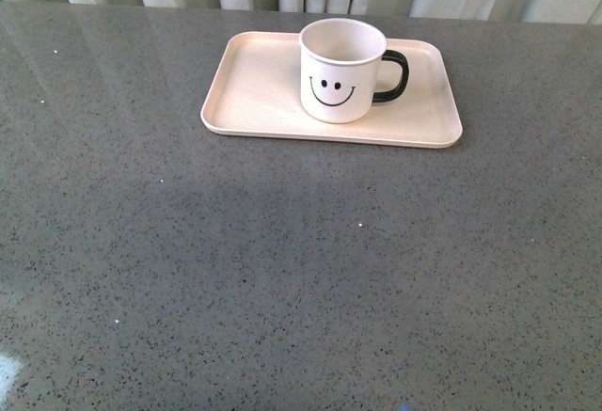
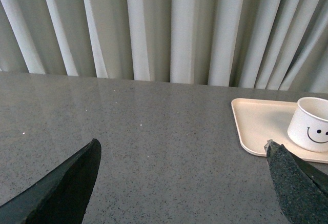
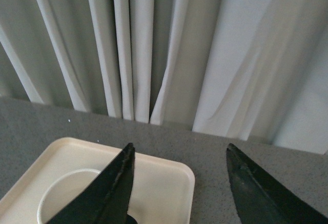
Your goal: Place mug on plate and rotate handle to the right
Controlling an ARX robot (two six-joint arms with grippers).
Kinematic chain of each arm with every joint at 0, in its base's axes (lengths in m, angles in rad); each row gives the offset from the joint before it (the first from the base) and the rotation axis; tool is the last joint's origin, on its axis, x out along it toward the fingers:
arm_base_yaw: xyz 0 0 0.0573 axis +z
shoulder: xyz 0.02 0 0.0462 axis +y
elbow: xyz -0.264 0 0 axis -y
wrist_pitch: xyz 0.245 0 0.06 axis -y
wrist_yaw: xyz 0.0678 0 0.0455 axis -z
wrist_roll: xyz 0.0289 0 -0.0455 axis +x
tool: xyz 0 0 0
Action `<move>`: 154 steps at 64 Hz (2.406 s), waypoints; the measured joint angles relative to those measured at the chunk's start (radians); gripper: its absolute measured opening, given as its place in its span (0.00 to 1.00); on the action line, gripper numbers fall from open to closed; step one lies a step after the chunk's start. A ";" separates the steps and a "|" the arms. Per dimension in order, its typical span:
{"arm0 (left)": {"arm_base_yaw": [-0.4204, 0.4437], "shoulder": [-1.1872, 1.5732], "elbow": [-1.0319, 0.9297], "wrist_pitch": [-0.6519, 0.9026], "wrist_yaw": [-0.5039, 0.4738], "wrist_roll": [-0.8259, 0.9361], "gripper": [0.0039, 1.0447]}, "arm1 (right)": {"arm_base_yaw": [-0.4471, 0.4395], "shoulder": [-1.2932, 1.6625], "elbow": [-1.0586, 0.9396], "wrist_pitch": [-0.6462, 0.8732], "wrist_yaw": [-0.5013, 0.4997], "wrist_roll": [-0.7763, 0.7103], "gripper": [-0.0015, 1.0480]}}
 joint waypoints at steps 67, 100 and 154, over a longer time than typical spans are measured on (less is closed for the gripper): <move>0.000 0.000 0.000 0.000 0.000 0.000 0.91 | -0.090 -0.673 -0.716 0.042 -0.085 0.014 0.02; 0.000 0.000 0.000 0.000 0.000 0.000 0.91 | -0.090 -1.071 -0.757 -0.309 -0.085 0.015 0.02; 0.000 0.000 0.000 0.000 0.000 0.000 0.91 | -0.090 -1.424 -0.757 -0.654 -0.085 0.015 0.02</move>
